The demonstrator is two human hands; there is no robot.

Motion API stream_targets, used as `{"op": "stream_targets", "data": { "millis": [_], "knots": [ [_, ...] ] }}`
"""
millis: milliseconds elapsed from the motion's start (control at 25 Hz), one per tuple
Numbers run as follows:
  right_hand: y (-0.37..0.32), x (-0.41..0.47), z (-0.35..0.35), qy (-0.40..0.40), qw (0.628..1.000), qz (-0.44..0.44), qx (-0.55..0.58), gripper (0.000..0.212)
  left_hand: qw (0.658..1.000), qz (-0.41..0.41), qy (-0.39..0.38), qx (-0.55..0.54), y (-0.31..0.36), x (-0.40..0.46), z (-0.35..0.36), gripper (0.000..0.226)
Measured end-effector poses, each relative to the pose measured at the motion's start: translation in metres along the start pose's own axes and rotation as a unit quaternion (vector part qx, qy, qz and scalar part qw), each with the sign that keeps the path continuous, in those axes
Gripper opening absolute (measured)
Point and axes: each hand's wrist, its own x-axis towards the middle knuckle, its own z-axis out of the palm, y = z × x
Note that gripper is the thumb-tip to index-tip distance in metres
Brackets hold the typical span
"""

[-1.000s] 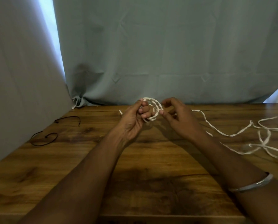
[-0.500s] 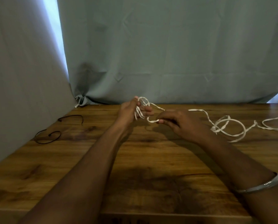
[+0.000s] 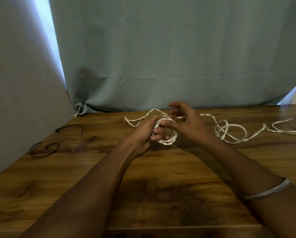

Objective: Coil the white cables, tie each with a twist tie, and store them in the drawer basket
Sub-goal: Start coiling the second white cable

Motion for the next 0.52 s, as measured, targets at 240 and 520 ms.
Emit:
{"op": "stream_targets", "data": {
  "millis": [240, 520],
  "knots": [
    [-0.004, -0.005, 0.013, -0.069, 0.968, 0.059, 0.232, 0.032, 0.995, -0.036, -0.062, -0.07, 0.011, -0.009, 0.002, 0.047],
    [0.0, -0.003, 0.012, -0.076, 0.965, 0.053, 0.246, 0.031, 0.988, -0.086, -0.131, -0.008, 0.016, -0.009, -0.017, 0.04]
  ]
}}
